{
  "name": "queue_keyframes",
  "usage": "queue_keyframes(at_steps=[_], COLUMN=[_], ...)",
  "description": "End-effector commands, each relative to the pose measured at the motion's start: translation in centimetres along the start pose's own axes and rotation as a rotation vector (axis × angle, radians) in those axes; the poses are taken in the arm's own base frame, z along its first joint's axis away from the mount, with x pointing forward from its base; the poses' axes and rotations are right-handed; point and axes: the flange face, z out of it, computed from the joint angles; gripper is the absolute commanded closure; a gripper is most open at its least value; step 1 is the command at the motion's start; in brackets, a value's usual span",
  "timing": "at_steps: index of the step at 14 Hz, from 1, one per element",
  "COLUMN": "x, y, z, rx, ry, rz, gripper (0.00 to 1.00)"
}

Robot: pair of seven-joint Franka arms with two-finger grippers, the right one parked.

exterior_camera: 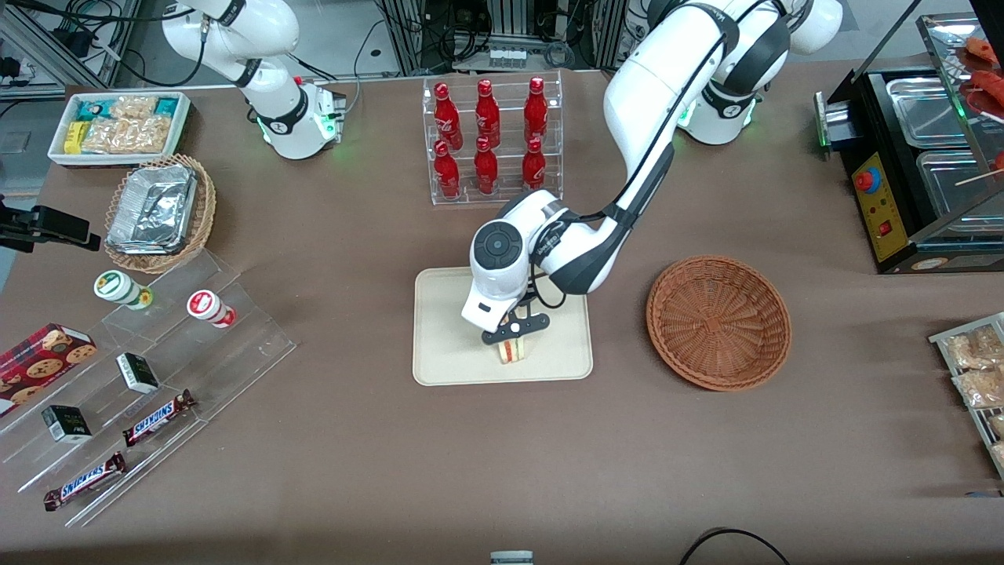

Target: Place sandwich from basket to tray

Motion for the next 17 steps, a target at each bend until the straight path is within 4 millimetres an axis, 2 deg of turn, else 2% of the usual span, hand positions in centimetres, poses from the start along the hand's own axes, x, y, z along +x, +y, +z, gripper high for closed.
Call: queue_keyframes(at_steps=[1, 2, 4, 6, 8, 10, 11, 13, 15, 17], x=[-0.1, 0.1, 0.3, 0.5, 1.5, 3.6, 4.3, 5.5, 7.9, 11.0], y=[0.7, 0.6, 0.2, -0.5, -1.7, -4.2, -5.3, -7.9, -11.3, -15.2], z=[-0.8, -1.5, -4.6, -8.2, -11.8, -15.0, -15.9, -16.6, -18.6, -19.1], rx=[-0.012, -0.013, -0.008, -0.008, -0.017, -0.003, 0.015, 0.079, 0.13, 0.153], ry=[0.023, 0.025, 0.033, 0.05, 0.064, 0.061, 0.056, 0.037, 0.064, 0.042], rz=[-0.02, -0.021, -0.021, -0.018, -0.005, 0.045, 0.083, 0.104, 0.065, 0.085], gripper=[0.0, 0.0, 0.0, 0.0, 0.0, 0.0, 0.0, 0.0, 0.0, 0.0])
